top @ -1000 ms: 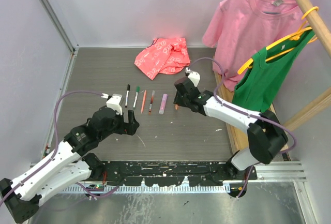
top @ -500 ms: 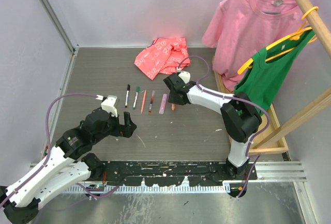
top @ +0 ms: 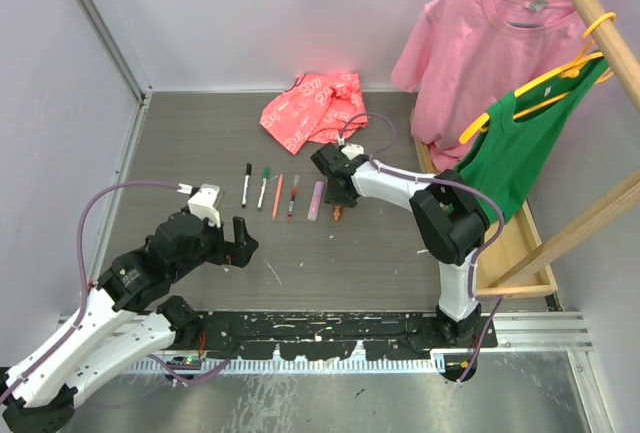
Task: Insert the pens into the pen caps
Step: Place the pen at the center of the board.
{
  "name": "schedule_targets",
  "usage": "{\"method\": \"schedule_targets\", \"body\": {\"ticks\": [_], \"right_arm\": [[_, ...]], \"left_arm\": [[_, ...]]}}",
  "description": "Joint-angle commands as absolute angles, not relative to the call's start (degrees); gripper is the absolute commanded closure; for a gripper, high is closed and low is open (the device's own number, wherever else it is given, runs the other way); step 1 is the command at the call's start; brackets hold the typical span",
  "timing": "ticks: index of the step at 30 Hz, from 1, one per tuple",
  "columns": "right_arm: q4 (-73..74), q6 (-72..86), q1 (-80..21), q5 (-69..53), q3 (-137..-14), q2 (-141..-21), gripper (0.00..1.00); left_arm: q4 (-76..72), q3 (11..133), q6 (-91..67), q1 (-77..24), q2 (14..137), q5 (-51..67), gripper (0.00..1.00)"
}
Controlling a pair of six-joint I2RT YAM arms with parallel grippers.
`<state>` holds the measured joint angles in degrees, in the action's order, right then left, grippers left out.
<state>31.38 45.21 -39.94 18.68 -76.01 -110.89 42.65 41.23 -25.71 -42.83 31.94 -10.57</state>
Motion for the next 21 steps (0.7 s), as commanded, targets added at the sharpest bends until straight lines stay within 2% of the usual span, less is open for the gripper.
{"method": "schedule_targets", "body": {"ticks": [1,4,16,21], "right_arm": [[32.3,46.1,-39.8,17.8,-78.2,-112.0,0.8],[32.3,46.2,-39.7,18.0,-78.2,-112.5,0.76],[32.0,44.9,-39.5,16.9,-79.6,-110.8,0.42],[33.4,42.2,-39.5,18.9,-81.3,-106.0,0.34]], "left_arm": [[42.3,43.1,-24.3,-42.6,31.3,-11.6,0.02],[42.5,43.3,-24.2,-42.6,31.3,-12.2,0.02],[42.7,43.7,-23.6,-42.6,32.1,-13.1,0.02],[42.5,43.6,-23.8,-42.6,31.8,-14.5,0.02]]}}
